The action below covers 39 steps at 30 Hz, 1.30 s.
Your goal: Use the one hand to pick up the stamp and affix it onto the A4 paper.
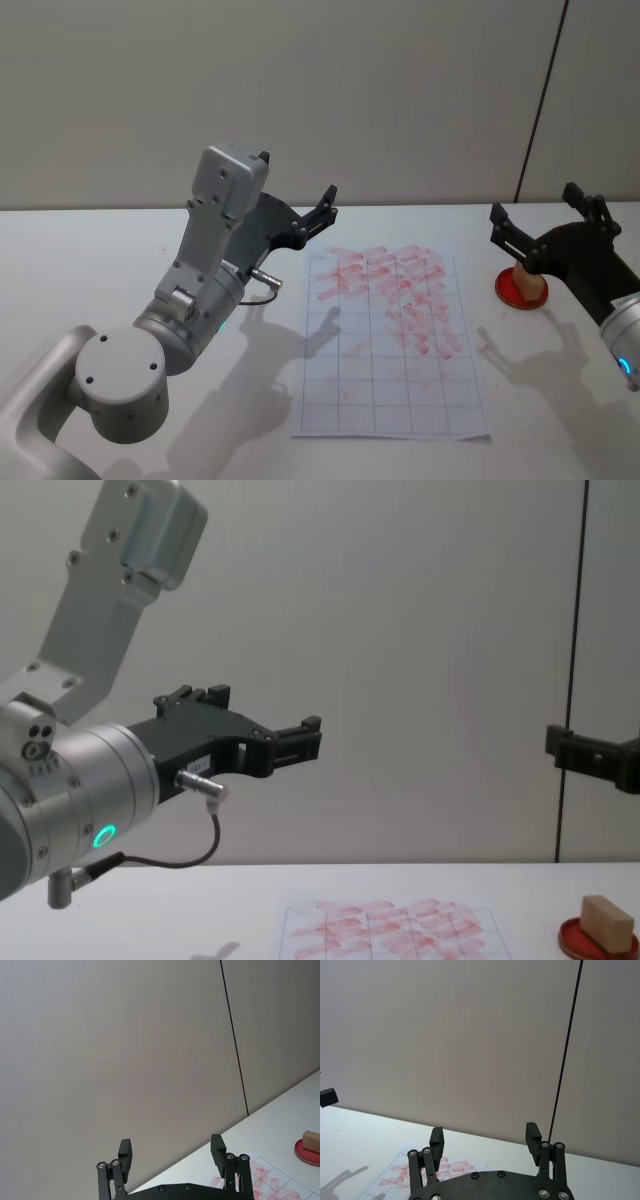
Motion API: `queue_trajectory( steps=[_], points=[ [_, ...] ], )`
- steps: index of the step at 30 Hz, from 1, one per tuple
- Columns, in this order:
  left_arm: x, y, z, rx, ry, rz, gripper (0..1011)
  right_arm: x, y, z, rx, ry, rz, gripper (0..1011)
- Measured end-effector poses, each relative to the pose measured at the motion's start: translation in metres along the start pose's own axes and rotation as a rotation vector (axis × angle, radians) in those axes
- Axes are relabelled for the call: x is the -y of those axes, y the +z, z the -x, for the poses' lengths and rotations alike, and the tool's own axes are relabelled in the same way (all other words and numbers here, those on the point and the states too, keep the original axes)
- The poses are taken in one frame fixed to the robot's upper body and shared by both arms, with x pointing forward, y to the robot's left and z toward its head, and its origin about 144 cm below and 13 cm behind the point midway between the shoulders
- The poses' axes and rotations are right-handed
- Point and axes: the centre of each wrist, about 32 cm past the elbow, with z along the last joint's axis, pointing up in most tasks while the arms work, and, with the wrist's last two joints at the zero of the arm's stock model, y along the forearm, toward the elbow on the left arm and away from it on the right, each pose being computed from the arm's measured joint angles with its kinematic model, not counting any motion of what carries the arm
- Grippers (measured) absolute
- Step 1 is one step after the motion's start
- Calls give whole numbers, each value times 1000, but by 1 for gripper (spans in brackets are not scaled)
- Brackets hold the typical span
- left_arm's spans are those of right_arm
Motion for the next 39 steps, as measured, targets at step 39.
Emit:
queue_trajectory(
  steps=[39],
  points=[
    [0, 0, 0, 0, 0, 0, 1001, -26, -29, -7, 31, -116, 249, 1001]
  ],
)
